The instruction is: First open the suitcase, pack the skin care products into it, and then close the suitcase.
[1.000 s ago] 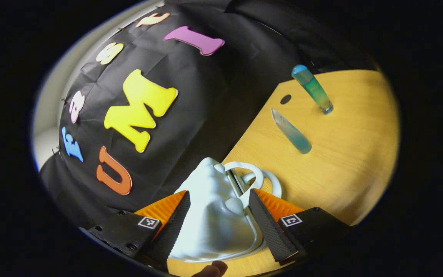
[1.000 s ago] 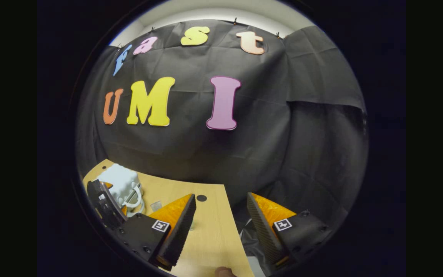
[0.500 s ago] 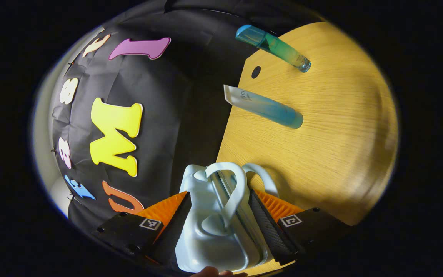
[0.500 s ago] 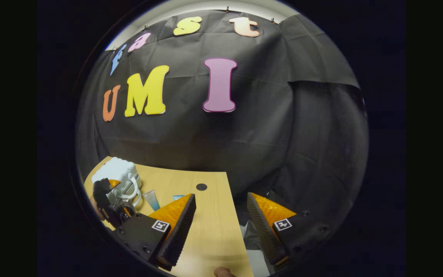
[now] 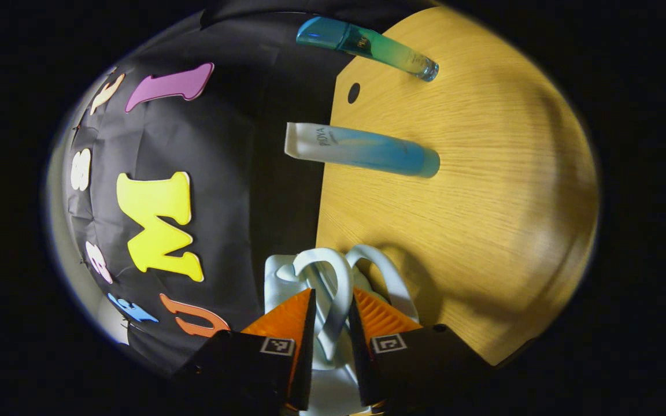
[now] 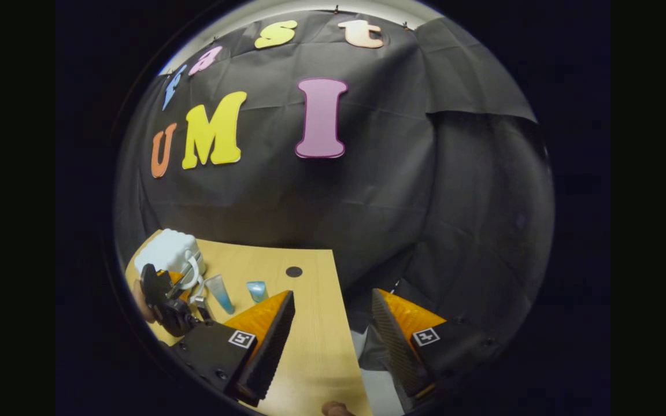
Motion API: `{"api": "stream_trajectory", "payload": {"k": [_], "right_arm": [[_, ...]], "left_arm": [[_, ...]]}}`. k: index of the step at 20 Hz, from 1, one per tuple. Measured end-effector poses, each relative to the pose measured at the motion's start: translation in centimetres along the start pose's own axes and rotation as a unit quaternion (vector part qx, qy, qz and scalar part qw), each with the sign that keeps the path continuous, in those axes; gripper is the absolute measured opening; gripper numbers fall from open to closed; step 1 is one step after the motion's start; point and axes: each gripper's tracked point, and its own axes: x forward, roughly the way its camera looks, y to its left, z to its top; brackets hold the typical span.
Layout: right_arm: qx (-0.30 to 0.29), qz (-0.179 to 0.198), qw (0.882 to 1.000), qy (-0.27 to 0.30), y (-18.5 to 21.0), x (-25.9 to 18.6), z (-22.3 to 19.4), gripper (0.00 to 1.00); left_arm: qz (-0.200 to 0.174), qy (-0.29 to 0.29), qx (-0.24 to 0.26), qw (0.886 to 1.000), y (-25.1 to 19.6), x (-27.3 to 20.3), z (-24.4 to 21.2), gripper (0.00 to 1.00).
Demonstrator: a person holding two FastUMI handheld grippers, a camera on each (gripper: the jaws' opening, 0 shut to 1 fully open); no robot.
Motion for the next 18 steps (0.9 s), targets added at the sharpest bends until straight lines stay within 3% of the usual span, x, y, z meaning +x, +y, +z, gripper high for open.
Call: {"api": "stream_trajectory", "payload": {"k": [4, 8, 15, 18], "right_arm": [[0.004, -0.019, 1.0, 0.0, 0.2, -1.7, -0.2, 0.8], [0.007, -0.037, 0.999, 0.001, 1.7, -3.8, 0.3, 0.8], [0.01, -0.074, 0.997, -0.024, 6.6, -7.0, 3.9, 0.79], [0.013, -0.087, 0.995, -0.041, 9.4, -8.2, 5.6, 0.8]], "left_arm": [[0.004, -0.018, -0.02, 1.0, 0.9, -0.2, 0.5, 0.16], [0.006, -0.035, -0.063, 0.997, 2.6, -0.9, 0.0, 0.06], [-0.01, -0.094, -0.189, 0.977, 8.2, -3.9, -2.2, 0.03], [0.004, -0.115, -0.227, 0.967, 12.3, -5.3, -4.1, 0.03]]}}
